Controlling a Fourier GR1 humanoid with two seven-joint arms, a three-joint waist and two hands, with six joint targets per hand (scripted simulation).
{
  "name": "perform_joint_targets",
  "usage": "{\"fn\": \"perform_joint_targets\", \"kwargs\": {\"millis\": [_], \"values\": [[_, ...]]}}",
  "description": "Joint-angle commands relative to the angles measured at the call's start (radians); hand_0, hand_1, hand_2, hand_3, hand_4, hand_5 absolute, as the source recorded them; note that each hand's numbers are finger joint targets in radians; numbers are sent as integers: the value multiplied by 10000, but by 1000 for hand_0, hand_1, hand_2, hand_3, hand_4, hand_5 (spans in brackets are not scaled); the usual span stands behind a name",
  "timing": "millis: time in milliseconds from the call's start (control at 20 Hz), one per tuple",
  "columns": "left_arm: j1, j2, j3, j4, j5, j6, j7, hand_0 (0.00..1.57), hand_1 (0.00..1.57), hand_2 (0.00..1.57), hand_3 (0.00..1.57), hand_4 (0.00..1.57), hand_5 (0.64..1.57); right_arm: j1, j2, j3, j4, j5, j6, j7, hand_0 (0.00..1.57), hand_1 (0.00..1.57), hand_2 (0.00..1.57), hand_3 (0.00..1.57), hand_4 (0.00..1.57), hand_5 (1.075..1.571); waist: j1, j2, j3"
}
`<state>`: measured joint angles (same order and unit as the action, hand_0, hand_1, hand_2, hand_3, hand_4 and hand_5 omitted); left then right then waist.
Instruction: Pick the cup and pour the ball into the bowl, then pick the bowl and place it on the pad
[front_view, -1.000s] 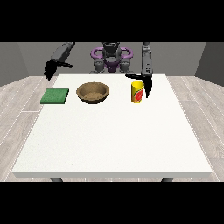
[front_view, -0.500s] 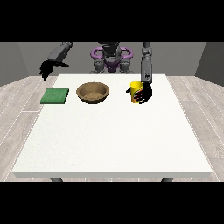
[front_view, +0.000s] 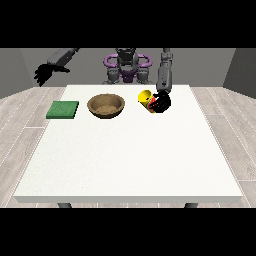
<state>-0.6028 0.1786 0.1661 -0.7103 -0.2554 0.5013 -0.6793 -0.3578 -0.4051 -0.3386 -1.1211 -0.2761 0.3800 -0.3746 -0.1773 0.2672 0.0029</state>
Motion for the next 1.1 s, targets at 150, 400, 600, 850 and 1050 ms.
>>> {"fn": "perform_joint_targets", "kwargs": {"millis": [150,400,600,850,1050], "values": [[7,-284,-2079,-622,-2079,91,2569,1381,1381,1571,1571,1033,1536,457,-566,-593,2406,218,121,-362,0,0,0,0,0,1560,1441,-2006,-4],[-521,-920,-3093,-812,-3556,447,4788,1395,1395,1571,1571,1113,1567,786,-425,-492,2899,473,-142,-397,0,0,0,0,0,1558,1666,-2921,-16],[-230,-1387,-4016,-1206,-4694,307,6011,1395,1395,1571,1571,1113,1567,1014,-650,-613,3526,597,-85,-719,0,0,0,0,0,1560,2350,-3420,-15],[-857,-1675,-4858,-1146,-6557,771,7146,1346,1346,1571,1571,1048,1569,1170,-668,-842,4263,671,109,-2132,0,0,0,0,0,1554,2507,-2683,-8],[-854,-1770,-5363,-1188,-7643,565,7873,1080,1080,1571,1571,965,1570,897,-916,-917,4447,520,168,-1645,0,0,58,0,0,1551,2334,-2905,-18]]}}
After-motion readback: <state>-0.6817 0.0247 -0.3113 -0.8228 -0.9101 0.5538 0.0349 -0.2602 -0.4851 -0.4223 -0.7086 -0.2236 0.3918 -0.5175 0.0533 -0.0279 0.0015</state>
